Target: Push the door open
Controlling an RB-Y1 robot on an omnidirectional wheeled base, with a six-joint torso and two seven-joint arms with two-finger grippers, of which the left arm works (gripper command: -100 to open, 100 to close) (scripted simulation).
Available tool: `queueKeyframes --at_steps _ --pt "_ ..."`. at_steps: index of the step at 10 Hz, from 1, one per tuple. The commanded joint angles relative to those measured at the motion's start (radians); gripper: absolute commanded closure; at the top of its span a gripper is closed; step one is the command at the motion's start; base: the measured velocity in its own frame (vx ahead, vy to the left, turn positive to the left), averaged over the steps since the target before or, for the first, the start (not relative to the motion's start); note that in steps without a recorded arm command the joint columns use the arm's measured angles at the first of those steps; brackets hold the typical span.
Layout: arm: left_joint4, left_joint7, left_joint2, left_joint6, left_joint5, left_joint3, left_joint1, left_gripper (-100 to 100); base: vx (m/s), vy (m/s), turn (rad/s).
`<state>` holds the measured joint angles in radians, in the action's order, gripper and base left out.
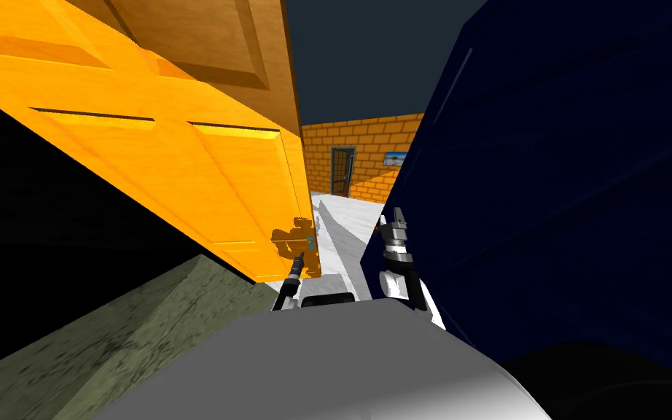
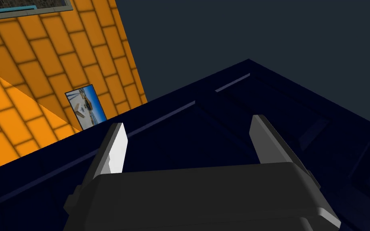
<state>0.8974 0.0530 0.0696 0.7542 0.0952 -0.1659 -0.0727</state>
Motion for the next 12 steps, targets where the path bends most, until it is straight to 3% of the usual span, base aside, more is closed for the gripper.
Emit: queueKeyframes --at_steps 1,3,4,8,12 --pt "0.010 0.000 -0.010 -0.010 0.005 0.002 -0.003 -100 -0.238 -0.047 0.090" --pt "0.020 0.000 -0.029 -0.020 0.010 0.004 -0.007 -100 -0.240 -0.076 0.066" --pt "0.018 0.000 -0.022 -0.018 0.008 0.004 -0.006 -100 -0.095 -0.039 0.018" --pt "0.005 0.002 -0.012 -0.003 0.011 0.012 -0.002 -100 0.178 -0.013 -0.023" --pt "-0.012 0.005 -0.019 0.016 0.013 0.023 0.004 -100 0.212 -0.022 -0.029"
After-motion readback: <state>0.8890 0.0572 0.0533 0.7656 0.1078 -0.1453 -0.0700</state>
